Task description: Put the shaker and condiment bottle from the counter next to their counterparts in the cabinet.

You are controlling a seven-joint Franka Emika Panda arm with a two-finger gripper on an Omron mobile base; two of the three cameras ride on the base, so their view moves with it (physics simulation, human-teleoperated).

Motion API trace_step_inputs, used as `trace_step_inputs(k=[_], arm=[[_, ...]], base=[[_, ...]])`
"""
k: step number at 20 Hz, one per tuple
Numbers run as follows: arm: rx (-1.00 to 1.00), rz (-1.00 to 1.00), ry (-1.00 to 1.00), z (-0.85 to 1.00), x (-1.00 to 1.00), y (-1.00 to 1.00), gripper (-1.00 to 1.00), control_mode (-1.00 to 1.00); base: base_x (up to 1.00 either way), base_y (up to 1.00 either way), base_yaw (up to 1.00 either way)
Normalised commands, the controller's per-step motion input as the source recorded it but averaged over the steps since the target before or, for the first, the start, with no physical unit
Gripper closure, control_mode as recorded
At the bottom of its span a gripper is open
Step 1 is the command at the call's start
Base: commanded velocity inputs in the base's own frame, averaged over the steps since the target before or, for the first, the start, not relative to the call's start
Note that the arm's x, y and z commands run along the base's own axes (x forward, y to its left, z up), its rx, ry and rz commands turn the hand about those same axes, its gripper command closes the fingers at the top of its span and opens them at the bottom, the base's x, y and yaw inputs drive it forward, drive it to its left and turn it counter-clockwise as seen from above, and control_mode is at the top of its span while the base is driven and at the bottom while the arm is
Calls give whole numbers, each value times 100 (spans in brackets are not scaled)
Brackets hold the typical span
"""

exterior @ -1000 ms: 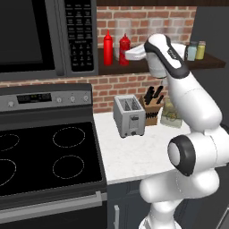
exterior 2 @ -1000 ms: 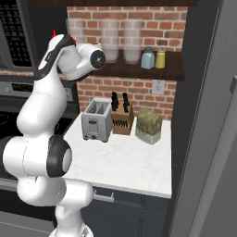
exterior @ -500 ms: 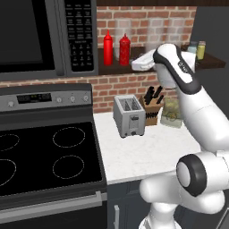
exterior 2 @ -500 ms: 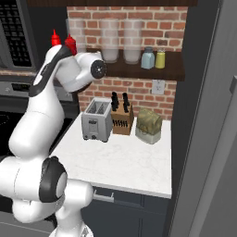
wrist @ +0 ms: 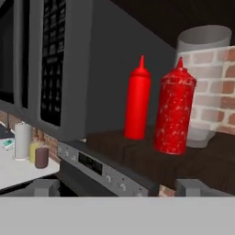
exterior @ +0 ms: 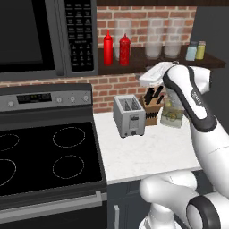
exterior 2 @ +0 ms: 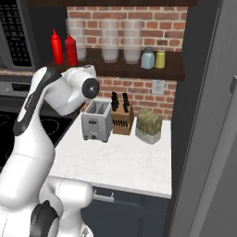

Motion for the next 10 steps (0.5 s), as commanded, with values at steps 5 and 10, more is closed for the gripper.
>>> trace_step_inputs(k=[5,10], arm=[[-1,0,1,-63,-58,0,-100,-100],[-5,0,8,-90,-55,0,-100,-100]], base=[[0,0,0],[0,0,0]])
